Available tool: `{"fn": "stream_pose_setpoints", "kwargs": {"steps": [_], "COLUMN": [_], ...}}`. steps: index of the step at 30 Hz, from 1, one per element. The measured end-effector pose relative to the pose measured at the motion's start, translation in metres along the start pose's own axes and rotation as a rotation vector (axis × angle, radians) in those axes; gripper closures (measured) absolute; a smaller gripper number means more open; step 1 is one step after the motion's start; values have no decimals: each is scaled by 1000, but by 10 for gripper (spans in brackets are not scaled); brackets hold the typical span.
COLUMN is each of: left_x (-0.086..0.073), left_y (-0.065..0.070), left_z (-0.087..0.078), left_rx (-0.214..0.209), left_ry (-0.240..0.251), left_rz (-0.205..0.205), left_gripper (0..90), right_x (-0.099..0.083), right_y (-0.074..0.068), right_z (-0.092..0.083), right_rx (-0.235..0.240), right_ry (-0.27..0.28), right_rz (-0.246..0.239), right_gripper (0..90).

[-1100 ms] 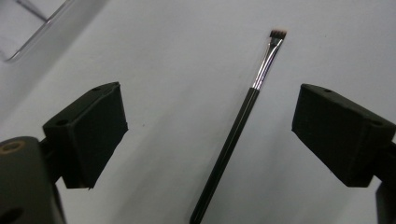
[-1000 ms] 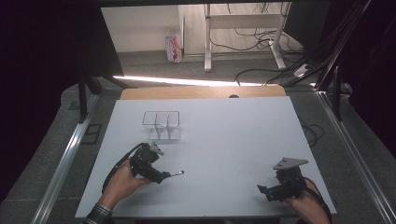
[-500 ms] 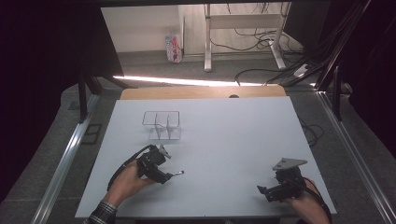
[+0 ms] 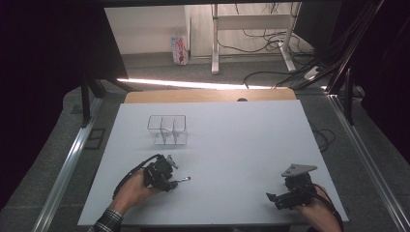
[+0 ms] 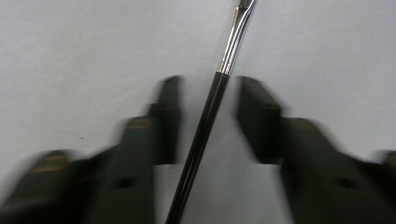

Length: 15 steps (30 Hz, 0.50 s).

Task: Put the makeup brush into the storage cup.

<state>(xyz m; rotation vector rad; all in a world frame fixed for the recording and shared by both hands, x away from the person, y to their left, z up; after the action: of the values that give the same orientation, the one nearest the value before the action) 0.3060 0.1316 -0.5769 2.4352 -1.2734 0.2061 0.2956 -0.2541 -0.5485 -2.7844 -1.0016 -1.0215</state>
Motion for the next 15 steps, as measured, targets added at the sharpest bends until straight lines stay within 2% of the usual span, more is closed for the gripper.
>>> {"fn": "stream_pose_setpoints", "kwargs": {"steps": [1, 4, 7, 11, 15], "left_x": [0, 1, 2, 2, 1], "left_y": [0, 1, 3, 3, 2], "left_z": [0, 0, 0, 0, -2], "left_rx": [0, 0, 15, 13, 22], "left_ry": [-5, -14, -25, -1, 7], "left_rz": [1, -3, -1, -25, -28], "left_gripper": [777, 838, 840, 840, 840], "right_x": [0, 0, 0, 0, 0], "right_y": [0, 0, 0, 0, 0], "right_z": [0, 0, 0, 0, -1], "right_rx": [1, 1, 0, 4, 5], "right_ry": [-2, -3, -1, 2, 4], "right_rz": [1, -1, -1, 1, 2], "right_gripper": [0, 0, 0, 0, 0]}}
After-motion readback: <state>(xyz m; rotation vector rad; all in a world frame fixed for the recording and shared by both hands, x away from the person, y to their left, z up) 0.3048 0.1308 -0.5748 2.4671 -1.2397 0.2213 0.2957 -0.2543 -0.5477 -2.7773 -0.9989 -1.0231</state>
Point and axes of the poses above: each handheld gripper's, and its own axes: z roughly forward along the jaws, x roughly out of its top, y roughly to its right, the point moved 7 cm from there along z, roughly forward along the jaws, and after that the axes turned 13 degrees about -x, right-handed, at the moved point
